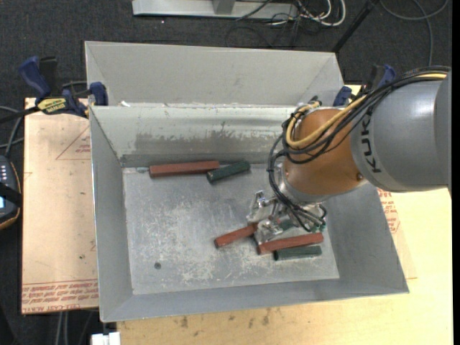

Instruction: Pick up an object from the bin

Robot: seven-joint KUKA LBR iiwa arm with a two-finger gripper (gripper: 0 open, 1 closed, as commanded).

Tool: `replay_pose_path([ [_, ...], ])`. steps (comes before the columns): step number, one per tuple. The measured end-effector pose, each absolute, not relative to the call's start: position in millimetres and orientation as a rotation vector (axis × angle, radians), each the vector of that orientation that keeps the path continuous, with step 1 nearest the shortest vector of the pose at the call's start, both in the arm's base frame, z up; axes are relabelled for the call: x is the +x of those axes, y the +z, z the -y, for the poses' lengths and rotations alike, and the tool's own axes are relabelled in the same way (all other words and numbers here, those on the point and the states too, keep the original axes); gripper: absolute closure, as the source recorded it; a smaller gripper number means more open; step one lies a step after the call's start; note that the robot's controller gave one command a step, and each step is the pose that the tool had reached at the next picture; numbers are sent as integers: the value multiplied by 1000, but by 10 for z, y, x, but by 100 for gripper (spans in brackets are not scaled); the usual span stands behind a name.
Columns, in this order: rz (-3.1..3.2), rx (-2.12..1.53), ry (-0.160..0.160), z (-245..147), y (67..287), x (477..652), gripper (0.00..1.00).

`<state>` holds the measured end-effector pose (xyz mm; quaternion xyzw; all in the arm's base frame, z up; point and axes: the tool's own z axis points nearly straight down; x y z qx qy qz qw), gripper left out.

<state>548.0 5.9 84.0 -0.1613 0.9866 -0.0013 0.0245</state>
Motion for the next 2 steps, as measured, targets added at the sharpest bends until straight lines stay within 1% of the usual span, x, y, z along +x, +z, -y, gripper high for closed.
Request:
replay_pose_path([
  [1,-3093,-493,-2,124,2347,5555,100],
  [2,-3099,-495,1,121,2319,5540,0],
])
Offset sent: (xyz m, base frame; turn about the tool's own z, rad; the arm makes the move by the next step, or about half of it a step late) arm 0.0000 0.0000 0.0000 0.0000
